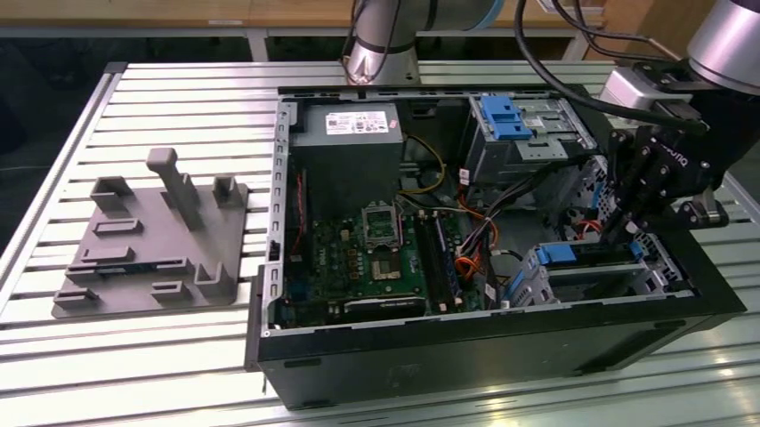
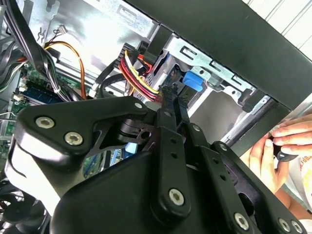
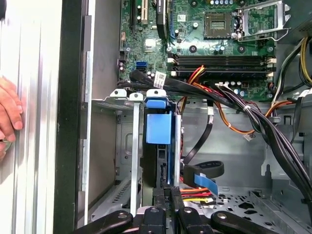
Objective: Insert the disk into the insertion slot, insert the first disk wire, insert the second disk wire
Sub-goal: 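Insert the first disk wire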
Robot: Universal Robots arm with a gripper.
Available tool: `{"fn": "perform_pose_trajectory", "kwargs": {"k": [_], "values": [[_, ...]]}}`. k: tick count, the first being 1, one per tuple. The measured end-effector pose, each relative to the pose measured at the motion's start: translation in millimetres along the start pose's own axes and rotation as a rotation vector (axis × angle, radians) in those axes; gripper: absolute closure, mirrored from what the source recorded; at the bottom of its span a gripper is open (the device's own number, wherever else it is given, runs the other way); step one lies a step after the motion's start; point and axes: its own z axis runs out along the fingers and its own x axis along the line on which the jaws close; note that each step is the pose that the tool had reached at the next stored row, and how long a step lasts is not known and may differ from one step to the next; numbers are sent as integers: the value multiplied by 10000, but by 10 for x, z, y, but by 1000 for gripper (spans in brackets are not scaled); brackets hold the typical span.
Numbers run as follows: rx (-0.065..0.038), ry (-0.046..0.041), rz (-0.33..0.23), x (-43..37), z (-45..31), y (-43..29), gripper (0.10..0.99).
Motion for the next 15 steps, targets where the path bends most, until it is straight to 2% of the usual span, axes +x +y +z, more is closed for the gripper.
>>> {"fn": "perform_pose_trajectory", "kwargs": {"k": [15], "values": [[0,3,0,0,59,-1,922]]}}
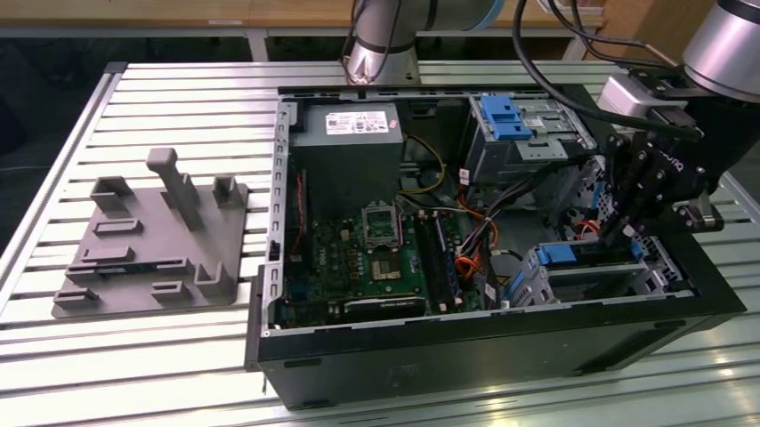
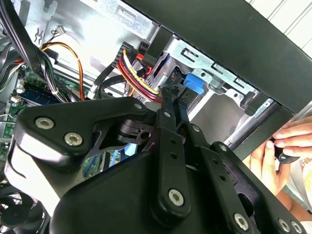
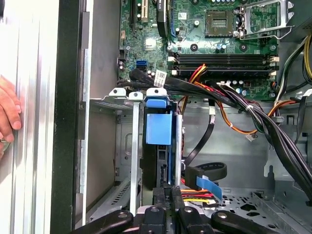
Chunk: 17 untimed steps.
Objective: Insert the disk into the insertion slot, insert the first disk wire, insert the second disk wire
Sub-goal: 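Insert the first disk wire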
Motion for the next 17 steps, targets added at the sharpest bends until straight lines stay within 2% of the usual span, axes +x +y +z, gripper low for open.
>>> {"fn": "perform_pose_trajectory", "kwargs": {"k": [17], "values": [[0,-5,0,-8,-3,-3,922]]}}
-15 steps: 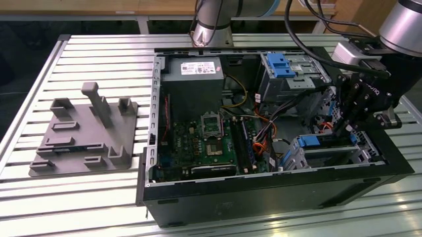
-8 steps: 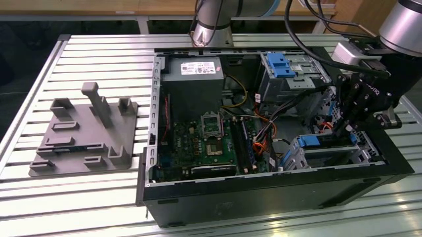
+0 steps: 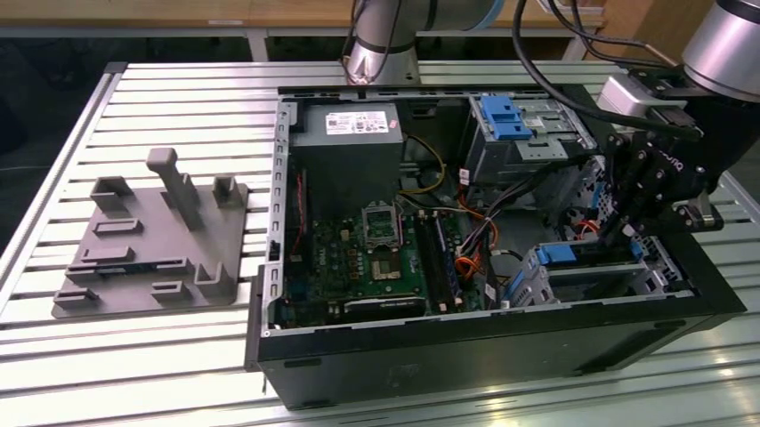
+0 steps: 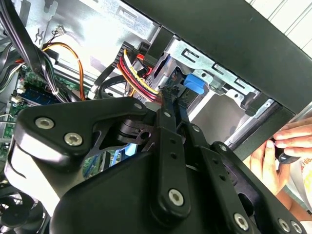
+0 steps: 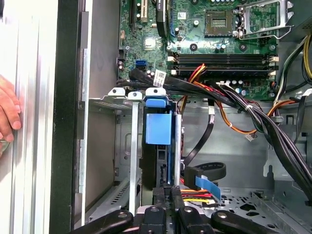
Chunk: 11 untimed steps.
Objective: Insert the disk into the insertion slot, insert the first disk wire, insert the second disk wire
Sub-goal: 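Insert the first disk wire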
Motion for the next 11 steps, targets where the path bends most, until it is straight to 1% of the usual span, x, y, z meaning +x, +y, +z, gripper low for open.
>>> {"fn": "perform_pose_trajectory", "kwargs": {"k": [3,5,6,11], "values": [[1,-5,1,0,-21,0,922],[0,3,2,5,-69,2,922],[-1,2,4,6,-79,4,922],[0,6,6,6,-77,6,922]]}}
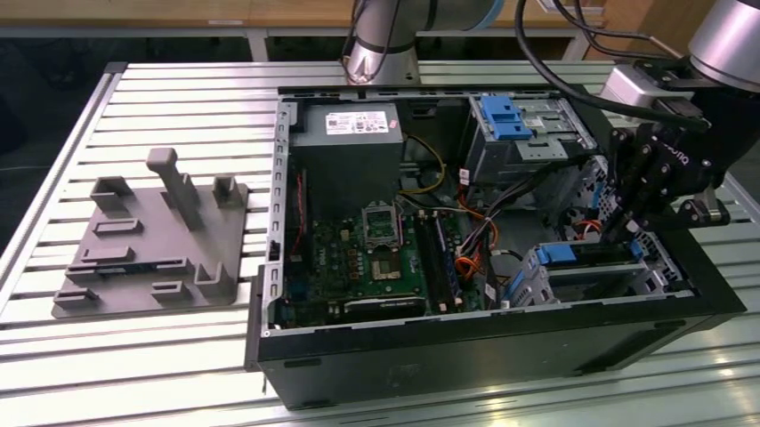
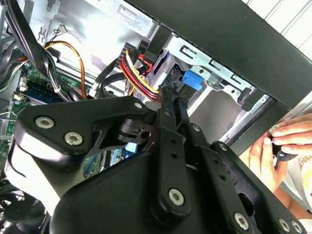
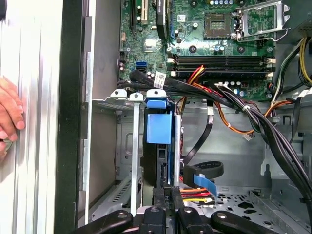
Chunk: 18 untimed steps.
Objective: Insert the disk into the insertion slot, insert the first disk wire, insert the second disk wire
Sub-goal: 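Insert the first disk wire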
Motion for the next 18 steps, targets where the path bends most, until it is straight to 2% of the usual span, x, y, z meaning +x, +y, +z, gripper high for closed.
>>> {"fn": "perform_pose_trajectory", "kwargs": {"k": [18], "values": [[-23,-6,239,6,47,-11,922]]}}
